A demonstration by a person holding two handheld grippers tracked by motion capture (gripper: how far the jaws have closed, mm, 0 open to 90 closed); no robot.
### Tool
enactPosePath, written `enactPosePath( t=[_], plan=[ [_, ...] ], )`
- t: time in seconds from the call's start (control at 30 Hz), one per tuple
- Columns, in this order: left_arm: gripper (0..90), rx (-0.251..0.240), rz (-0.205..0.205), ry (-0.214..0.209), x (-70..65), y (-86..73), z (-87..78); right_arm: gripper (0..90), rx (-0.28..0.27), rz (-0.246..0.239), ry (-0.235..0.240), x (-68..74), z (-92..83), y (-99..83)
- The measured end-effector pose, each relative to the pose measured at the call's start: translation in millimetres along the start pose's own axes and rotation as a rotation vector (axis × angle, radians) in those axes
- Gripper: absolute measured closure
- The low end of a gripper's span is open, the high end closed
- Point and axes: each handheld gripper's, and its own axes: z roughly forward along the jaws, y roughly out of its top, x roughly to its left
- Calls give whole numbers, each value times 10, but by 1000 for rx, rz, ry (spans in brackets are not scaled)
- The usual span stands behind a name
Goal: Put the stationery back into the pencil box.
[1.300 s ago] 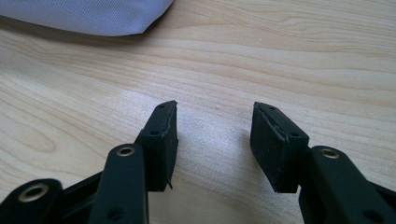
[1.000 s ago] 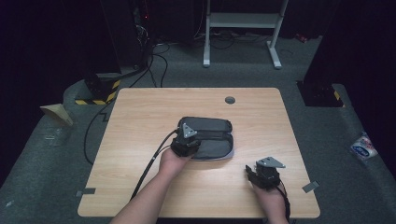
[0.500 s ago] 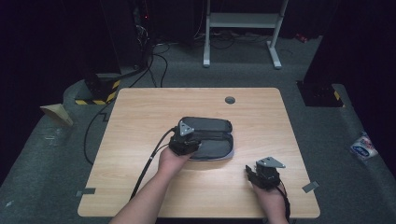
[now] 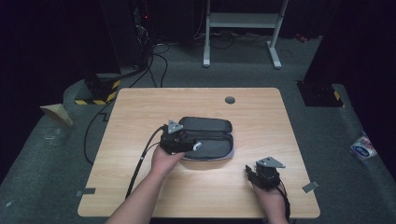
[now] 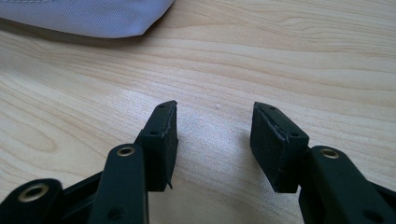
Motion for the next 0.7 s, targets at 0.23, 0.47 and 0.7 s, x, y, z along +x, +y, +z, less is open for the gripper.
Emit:
enactPosePath(
  t=[0.23,0.47,0.7],
  plan=[
    [108,10,-12,23,90,-26,-60,508,0,0,0,0,0,0],
    [21,16,-27,33,237,-76,-162,508,0,-2,0,-1,0,-1],
    [0,6,-42,44,410,-163,-299,507,0,-2,0,-1,-1,-1]
  ],
)
